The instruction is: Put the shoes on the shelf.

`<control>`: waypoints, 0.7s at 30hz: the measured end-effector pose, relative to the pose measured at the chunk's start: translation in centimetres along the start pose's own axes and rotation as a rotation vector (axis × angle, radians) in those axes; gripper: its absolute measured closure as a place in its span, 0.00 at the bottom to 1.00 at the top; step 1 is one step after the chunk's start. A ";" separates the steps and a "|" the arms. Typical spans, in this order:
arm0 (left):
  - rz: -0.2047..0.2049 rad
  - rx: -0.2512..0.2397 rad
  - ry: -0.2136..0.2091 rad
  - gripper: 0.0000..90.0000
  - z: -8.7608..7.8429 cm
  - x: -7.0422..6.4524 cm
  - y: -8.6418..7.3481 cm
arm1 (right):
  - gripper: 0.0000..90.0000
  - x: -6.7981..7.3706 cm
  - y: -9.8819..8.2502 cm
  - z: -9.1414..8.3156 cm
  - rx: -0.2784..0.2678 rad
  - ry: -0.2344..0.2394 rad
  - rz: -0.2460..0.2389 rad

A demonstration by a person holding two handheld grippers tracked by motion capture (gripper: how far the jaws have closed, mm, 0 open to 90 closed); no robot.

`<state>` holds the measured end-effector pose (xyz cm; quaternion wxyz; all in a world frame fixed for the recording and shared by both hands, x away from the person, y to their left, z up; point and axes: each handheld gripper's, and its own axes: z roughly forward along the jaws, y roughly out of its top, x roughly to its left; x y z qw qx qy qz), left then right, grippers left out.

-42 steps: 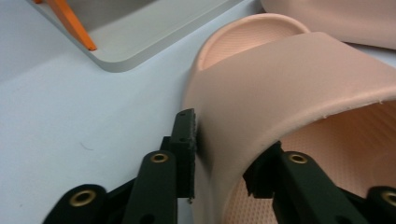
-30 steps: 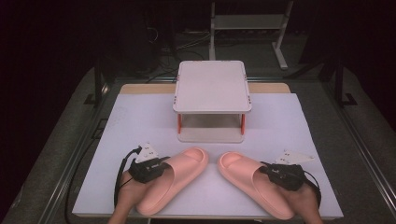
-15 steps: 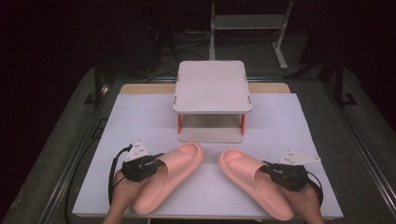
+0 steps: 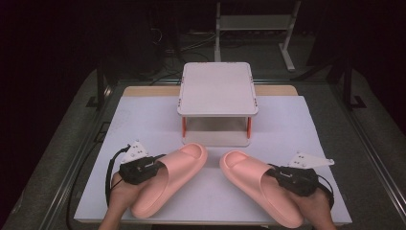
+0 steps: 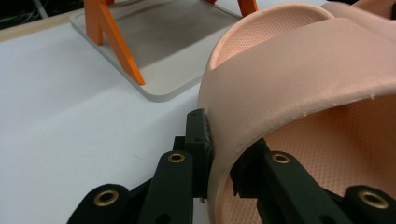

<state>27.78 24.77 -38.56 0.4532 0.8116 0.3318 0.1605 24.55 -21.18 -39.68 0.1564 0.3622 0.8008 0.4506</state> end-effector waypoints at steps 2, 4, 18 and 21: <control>0.008 -0.002 0.000 0.88 -0.3 0.1 0.3 | 0.92 0.0 0.2 -0.1 -0.001 0.001 -0.004; 0.007 -0.014 -0.012 0.88 -0.7 0.3 1.0 | 0.92 0.0 1.0 -0.6 -0.005 0.003 -0.004; 0.068 -0.042 -0.039 0.88 -2.1 0.7 4.5 | 0.92 0.0 5.2 -2.9 -0.040 0.036 -0.019; 0.080 -0.049 -0.048 0.88 -2.5 0.9 5.5 | 0.92 0.0 6.2 -3.4 -0.045 0.047 -0.031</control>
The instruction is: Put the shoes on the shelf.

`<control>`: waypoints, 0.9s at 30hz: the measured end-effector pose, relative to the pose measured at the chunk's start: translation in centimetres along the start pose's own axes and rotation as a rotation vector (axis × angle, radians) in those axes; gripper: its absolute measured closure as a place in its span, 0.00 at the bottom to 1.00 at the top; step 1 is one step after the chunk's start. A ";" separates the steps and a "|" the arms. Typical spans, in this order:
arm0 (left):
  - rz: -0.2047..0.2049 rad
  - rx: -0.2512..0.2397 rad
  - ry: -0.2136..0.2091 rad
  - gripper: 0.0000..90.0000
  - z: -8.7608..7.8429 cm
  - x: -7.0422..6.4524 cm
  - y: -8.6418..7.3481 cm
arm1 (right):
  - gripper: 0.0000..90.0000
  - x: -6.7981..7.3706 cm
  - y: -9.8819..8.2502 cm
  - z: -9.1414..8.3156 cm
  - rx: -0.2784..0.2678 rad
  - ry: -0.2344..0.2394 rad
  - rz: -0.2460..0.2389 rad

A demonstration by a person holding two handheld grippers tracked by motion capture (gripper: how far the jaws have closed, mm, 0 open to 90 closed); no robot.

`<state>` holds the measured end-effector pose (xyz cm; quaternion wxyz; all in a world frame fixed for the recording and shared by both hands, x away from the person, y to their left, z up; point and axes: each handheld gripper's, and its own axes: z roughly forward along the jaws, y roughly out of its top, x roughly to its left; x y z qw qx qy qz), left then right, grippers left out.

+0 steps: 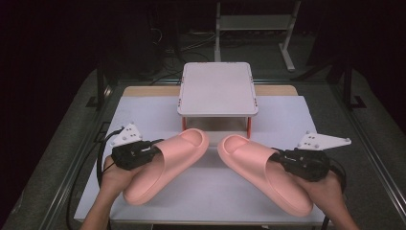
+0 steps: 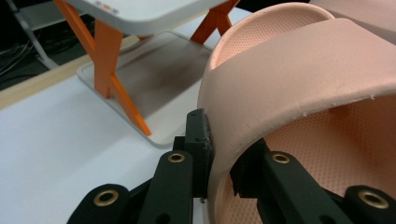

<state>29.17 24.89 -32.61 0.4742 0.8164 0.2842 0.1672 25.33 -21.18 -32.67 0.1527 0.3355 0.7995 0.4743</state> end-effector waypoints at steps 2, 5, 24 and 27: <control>0.002 -0.003 0.001 0.88 -0.1 0.1 0.3 | 0.92 0.0 0.3 -0.1 -0.003 0.005 -0.001; 0.011 -0.010 0.002 0.88 -0.5 0.3 1.2 | 0.92 -0.2 1.4 -0.4 -0.005 0.020 -0.008; 0.018 -0.045 0.008 0.88 -1.3 3.0 6.3 | 0.92 -2.5 6.9 -0.4 -0.001 0.096 -0.027; 0.013 -0.042 0.012 0.88 -1.2 3.4 6.7 | 0.92 -2.9 7.5 -0.1 0.003 0.113 -0.024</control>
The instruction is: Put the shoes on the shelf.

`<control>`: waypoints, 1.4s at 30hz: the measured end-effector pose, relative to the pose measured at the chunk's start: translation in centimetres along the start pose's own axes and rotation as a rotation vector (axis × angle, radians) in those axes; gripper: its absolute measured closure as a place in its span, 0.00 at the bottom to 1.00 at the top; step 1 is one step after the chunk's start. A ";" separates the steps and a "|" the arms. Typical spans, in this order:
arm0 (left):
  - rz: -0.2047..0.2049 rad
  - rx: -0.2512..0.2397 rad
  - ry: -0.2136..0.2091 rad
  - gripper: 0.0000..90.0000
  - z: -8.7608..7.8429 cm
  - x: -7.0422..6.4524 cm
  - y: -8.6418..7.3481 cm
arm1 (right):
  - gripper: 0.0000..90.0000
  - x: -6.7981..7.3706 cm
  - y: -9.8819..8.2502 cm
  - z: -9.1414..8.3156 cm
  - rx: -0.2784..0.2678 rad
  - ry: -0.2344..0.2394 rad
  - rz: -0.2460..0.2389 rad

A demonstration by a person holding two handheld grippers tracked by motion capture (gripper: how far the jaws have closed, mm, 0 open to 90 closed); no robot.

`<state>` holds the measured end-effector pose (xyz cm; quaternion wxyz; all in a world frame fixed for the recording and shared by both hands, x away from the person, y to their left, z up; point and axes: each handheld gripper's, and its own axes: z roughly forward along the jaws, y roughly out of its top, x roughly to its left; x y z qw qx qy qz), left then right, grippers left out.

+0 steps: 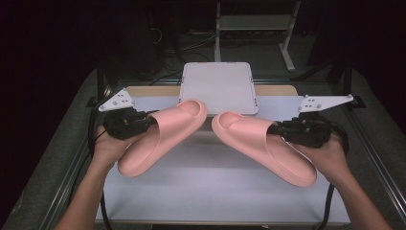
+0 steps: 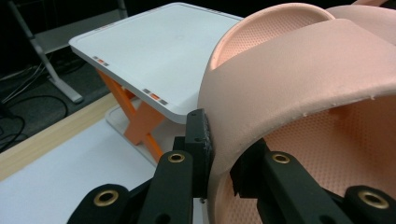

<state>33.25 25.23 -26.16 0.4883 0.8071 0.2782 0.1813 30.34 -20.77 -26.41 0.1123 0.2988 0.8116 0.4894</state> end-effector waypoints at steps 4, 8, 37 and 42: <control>0.012 0.007 0.011 0.88 0.1 0.5 0.8 | 0.92 -0.6 0.9 0.3 0.005 0.007 -0.001; 0.019 0.010 0.019 0.88 0.3 1.0 1.5 | 0.92 -0.9 1.6 0.4 0.012 0.005 -0.004; 0.024 0.067 0.053 0.88 3.4 4.9 5.3 | 0.91 -5.7 6.5 2.2 0.018 -0.039 0.004; 0.023 0.072 0.060 0.88 4.0 5.3 6.0 | 0.91 -6.5 7.0 2.6 0.022 -0.049 0.008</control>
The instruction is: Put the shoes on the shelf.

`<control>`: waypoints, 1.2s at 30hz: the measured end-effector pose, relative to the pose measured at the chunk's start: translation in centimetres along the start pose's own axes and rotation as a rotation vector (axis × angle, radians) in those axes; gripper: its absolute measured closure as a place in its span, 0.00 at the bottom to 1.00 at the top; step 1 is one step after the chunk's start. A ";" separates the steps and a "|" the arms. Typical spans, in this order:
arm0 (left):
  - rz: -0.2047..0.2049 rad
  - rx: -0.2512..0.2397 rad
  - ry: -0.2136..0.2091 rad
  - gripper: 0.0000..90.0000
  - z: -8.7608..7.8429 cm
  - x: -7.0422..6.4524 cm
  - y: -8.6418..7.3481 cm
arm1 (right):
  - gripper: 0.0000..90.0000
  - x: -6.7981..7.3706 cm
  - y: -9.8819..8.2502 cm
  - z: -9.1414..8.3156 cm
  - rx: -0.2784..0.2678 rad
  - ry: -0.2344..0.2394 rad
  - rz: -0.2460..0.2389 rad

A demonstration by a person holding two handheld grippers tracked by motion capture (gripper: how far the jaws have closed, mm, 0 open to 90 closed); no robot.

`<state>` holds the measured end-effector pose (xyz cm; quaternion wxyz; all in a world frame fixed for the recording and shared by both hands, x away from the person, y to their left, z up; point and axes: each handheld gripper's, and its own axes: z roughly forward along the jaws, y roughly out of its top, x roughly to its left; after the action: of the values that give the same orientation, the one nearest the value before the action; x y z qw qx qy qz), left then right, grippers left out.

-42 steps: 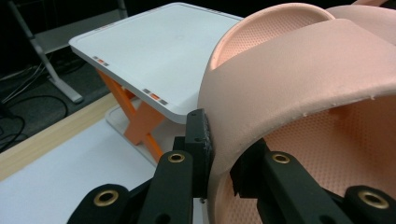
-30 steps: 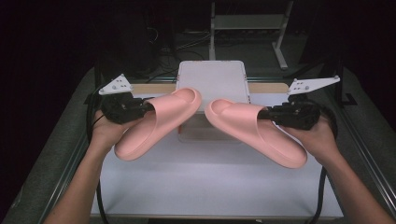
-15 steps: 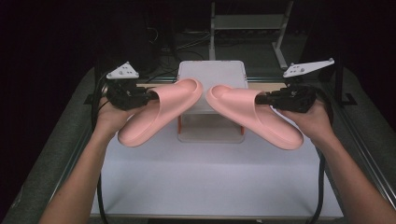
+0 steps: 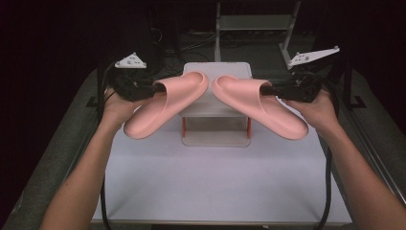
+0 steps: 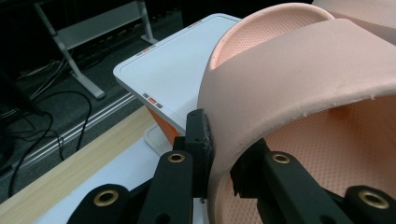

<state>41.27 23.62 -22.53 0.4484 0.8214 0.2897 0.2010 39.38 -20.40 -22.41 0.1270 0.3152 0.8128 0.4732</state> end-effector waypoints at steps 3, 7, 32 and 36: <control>0.002 0.007 0.006 0.87 0.3 0.3 0.4 | 0.91 -0.4 0.2 0.3 0.005 -0.008 0.007; -0.002 0.015 0.013 0.88 1.0 0.7 0.9 | 0.92 -1.0 0.7 0.6 0.008 -0.017 0.012; -0.006 0.043 0.065 0.87 3.5 2.6 3.9 | 0.92 -4.3 3.9 2.7 0.041 -0.116 0.034; -0.011 0.052 0.071 0.87 4.1 2.9 4.1 | 0.92 -4.8 4.0 3.1 0.048 -0.132 0.043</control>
<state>47.05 21.26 -20.94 0.4174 0.8235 0.3150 0.2199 46.22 -19.88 -21.09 0.1624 0.3662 0.8068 0.4343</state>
